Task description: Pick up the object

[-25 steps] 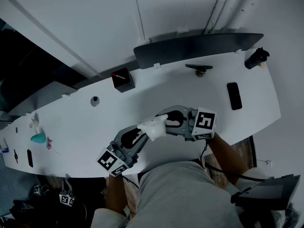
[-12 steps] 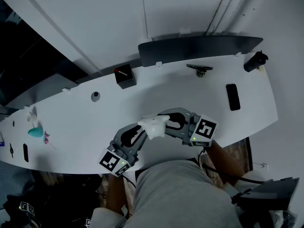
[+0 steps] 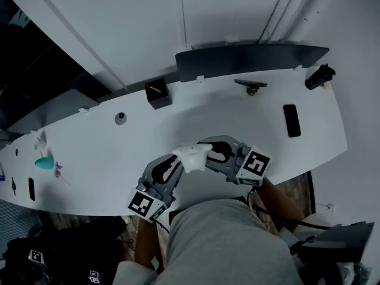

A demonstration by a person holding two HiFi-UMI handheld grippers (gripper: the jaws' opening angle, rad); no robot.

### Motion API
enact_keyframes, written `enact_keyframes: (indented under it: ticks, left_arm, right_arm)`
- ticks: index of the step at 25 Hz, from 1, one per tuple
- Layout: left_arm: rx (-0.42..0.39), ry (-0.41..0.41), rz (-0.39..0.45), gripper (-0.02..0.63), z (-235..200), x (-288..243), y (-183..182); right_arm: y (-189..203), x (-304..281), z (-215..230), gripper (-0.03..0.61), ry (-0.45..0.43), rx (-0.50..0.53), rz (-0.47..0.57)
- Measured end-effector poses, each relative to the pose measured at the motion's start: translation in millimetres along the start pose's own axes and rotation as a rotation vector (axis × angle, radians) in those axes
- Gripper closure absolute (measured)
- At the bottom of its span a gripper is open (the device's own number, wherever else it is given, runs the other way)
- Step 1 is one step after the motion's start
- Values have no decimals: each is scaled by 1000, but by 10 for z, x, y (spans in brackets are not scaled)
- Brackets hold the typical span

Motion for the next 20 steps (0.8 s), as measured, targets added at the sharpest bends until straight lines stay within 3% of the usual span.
enact_keyframes:
  ticks: [14, 16, 17, 20]
  left_arm:
    - [26, -55, 2, 535, -45, 261, 104]
    - [63, -81, 32, 559, -90, 344, 68]
    - [90, -99, 52, 611, -128, 399, 52]
    - [76, -139, 28, 612, -210, 513, 113]
  right_arm:
    - [36, -177, -152, 443, -3, -18, 2]
    - [36, -166, -118, 443, 24, -31, 9]
    - [35, -140, -81, 443, 40, -49, 20]
    - [12, -36, 25, 443, 72, -116, 58]
Point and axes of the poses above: the fingertips, and each gripper's own axes: x backward along the fingers, z to its right, y out of its underside, the point moved 6 cm from there along x, backward along the fingers, and after that the axes turned 7 degrees about -z, right-handed, at the moved point
